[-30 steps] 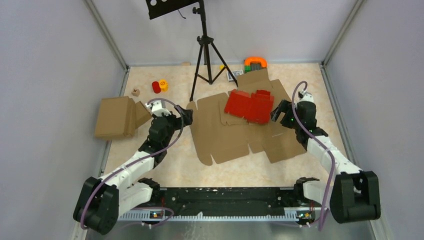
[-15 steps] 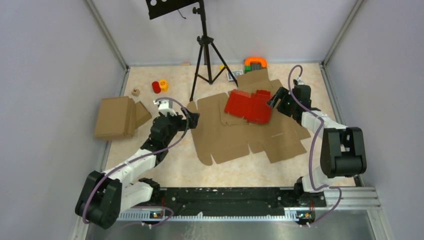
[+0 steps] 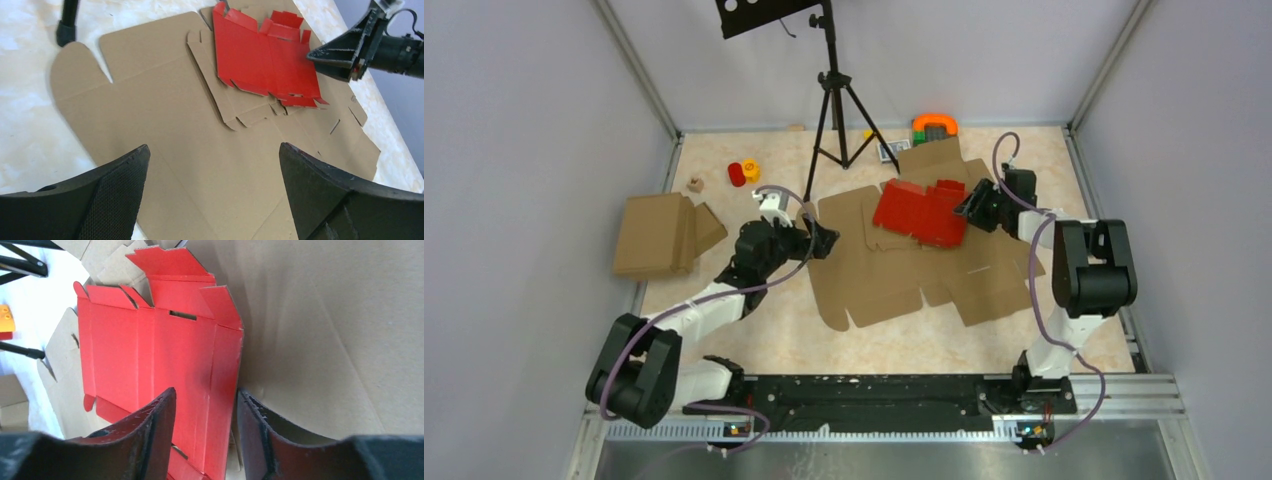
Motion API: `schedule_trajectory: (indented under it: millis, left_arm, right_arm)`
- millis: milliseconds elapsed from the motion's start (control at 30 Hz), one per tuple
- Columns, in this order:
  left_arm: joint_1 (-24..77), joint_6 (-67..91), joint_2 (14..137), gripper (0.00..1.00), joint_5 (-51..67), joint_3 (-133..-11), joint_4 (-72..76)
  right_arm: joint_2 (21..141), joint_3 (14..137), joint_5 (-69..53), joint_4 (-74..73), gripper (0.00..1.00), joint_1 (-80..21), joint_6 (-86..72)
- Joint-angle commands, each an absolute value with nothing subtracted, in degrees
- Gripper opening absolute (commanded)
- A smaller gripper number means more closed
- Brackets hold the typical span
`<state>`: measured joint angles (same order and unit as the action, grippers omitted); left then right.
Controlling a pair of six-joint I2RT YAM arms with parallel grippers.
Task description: Fold the paper box
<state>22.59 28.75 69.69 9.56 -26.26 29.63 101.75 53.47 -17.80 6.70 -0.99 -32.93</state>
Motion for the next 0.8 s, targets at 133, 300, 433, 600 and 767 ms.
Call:
schedule_trajectory:
  millis: [133, 300, 433, 600, 767]
  left_arm:
    - [22.6, 28.4, 77.5, 0.98, 20.5, -33.5, 29.8]
    - [22.7, 28.6, 79.1, 0.98, 22.0, -34.8, 28.9]
    - [22.7, 28.6, 79.0, 0.99, 22.1, -34.8, 28.8]
    - [22.7, 29.6, 79.4, 0.99, 23.3, -34.5, 30.1]
    - [22.7, 29.3, 83.0, 0.92, 23.9, -37.4, 25.9]
  right_arm:
    - [102.9, 56.8, -25.4, 13.1, 0.18, -0.7, -35.9]
    - [102.5, 57.6, -33.6, 15.0, 0.0, -0.4, -37.3]
    - [97.3, 54.6, -35.9, 15.8, 0.0, -0.4, -37.6]
    - [92.7, 50.7, -39.7, 11.4, 0.0, -0.4, -35.4]
    - [89.7, 43.6, -41.5, 10.5, 0.0, -0.5, -34.8]
